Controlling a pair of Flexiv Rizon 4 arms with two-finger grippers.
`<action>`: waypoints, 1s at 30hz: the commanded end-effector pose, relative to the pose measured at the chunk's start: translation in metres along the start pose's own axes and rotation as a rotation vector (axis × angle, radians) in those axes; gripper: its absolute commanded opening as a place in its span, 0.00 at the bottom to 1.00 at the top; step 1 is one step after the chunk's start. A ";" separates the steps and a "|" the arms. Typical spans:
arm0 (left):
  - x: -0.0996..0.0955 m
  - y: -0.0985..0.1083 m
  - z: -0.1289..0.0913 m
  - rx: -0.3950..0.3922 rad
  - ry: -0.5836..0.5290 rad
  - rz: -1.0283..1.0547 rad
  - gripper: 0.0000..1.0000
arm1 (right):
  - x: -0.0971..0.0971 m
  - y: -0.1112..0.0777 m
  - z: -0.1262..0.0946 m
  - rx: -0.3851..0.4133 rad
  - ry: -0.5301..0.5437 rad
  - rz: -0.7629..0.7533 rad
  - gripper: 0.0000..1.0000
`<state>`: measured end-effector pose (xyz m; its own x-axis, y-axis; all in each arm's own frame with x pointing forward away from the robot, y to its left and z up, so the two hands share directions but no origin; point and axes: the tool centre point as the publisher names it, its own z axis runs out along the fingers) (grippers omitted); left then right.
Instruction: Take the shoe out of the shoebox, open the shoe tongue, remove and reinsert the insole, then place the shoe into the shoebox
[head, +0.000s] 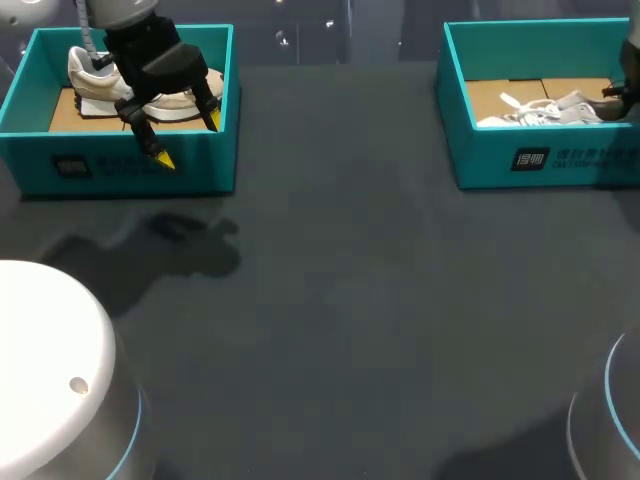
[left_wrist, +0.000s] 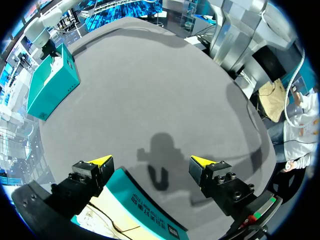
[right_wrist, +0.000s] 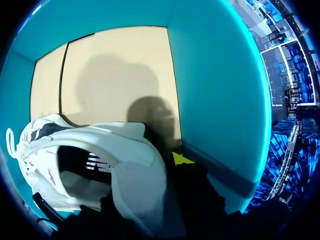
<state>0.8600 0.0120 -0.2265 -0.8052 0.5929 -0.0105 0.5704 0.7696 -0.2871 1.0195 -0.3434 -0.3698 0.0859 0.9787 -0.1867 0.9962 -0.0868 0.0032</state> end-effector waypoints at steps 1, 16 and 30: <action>0.000 0.000 0.000 -0.002 0.001 0.000 1.00 | 0.003 0.000 0.000 -0.007 0.016 -0.001 0.11; 0.000 0.000 0.000 -0.002 0.001 0.000 1.00 | 0.005 0.000 -0.004 -0.007 0.018 -0.020 0.38; 0.000 0.000 0.000 -0.002 0.001 0.000 1.00 | 0.007 -0.002 -0.013 -0.016 0.027 -0.029 0.61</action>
<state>0.8600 0.0120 -0.2265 -0.8052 0.5929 -0.0105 0.5704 0.7696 -0.2871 1.0211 -0.3346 -0.3629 0.0567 0.9858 -0.1579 0.9984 -0.0555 0.0121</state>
